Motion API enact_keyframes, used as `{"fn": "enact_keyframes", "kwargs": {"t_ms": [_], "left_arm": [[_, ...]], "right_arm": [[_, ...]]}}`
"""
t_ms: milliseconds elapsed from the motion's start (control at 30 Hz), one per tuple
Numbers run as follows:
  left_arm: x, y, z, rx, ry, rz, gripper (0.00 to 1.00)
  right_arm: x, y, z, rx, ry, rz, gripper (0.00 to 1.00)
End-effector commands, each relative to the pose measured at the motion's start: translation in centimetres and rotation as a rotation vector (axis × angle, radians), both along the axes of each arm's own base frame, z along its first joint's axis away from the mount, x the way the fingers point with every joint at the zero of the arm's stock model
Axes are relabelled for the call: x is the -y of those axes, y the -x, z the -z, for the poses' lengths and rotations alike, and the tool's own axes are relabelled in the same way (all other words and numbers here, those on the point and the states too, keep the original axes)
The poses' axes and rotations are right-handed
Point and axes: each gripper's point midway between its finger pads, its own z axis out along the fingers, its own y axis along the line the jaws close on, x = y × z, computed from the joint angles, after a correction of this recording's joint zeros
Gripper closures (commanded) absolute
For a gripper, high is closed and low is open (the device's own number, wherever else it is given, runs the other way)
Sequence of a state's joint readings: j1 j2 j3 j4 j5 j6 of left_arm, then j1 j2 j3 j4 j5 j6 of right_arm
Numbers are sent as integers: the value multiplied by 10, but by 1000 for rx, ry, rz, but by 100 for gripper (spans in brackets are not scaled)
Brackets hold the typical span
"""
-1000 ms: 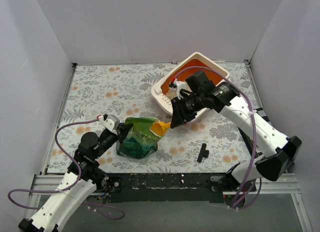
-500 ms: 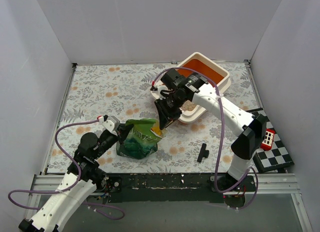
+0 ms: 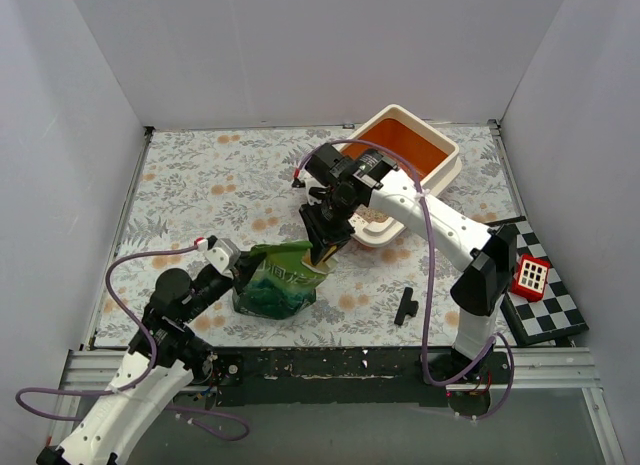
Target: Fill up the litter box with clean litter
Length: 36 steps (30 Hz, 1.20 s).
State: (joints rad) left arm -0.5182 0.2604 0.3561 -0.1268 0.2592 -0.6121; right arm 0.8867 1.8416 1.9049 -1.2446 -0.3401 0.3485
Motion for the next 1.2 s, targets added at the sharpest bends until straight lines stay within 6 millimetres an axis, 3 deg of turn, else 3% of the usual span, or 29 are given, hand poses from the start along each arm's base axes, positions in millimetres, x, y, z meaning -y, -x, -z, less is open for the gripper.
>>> {"fn": "enact_keyframes", "kwargs": {"t_ms": [0,267,433,600,900,1167], "left_arm": [[4,8,-64,190,40,53,100],[4,10,-68,219,79,54,100],[1,15,-71,226,99,54,100],[1,18,-68,192,102,57,100],[2,19,-63,154,90,62,100],[8,13,-41,67,76,78,100]], "right_arm": [[29,6,19,4,149,37,99],[-8,14,57,-75,122,-26,99],[-27,16,86,-131,39,-48,99],[-48,17,99,-159,-117,-80,99],[-57,20,93,-209,-480,-121,99],[-62,19,79,-151,-730,-72,99]]}}
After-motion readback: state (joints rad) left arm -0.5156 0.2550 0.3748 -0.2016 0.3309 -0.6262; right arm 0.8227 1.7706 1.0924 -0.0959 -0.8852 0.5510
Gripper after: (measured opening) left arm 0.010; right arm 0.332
